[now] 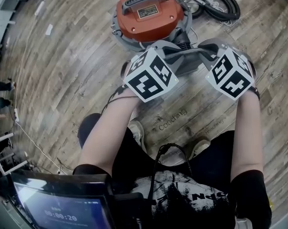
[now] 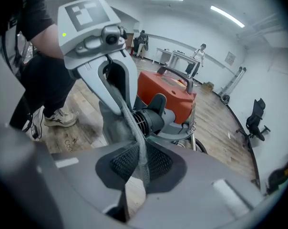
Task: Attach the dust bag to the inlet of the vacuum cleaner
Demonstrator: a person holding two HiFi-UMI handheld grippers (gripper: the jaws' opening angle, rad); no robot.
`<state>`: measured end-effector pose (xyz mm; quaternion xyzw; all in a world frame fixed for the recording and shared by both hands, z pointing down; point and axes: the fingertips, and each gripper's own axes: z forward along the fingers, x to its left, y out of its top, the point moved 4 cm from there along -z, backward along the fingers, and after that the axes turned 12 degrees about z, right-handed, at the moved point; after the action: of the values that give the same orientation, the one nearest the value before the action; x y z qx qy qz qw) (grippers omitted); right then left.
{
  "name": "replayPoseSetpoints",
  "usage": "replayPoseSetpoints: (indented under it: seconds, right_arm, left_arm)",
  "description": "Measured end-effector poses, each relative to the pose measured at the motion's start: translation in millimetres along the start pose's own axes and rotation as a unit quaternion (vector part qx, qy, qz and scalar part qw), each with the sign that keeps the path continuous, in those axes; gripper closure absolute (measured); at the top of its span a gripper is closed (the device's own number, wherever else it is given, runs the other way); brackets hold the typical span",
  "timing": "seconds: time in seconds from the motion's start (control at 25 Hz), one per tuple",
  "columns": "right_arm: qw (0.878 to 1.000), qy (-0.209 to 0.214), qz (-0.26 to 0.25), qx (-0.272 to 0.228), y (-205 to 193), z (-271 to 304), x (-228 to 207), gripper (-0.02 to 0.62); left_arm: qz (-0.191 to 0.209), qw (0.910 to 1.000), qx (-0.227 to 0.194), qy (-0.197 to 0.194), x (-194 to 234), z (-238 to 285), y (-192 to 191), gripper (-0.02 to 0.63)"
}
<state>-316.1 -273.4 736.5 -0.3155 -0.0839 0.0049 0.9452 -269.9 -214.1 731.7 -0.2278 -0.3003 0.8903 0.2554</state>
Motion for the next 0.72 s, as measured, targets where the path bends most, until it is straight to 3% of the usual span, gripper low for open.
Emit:
replayPoseSetpoints:
  seconds: [0.12,0.24,0.36,0.52,0.72]
  right_arm:
    - [1.000,-0.010,-0.018,-0.014,12,-5,5,0.557]
    - [0.998,-0.034,-0.052,-0.012,21,-9,10,0.554]
    - [0.997,-0.044,-0.062,-0.014,24,-11,13,0.554]
    - [0.999,-0.033,-0.031,-0.005,13,-14,9,0.557]
    - [0.999,-0.033,-0.007,0.011,-4,-5,0,0.557]
  left_arm:
    - [-0.075,0.9963,-0.040,-0.008,-3,-5,-12,0.572]
    - [-0.087,0.9953,-0.044,-0.004,-8,-4,-18,0.575]
    - [-0.064,0.9974,-0.031,0.009,-8,-4,-18,0.575]
    - [0.003,0.9998,0.004,0.019,-5,-4,-7,0.569]
    - [0.041,0.9988,0.020,0.018,2,0,11,0.566]
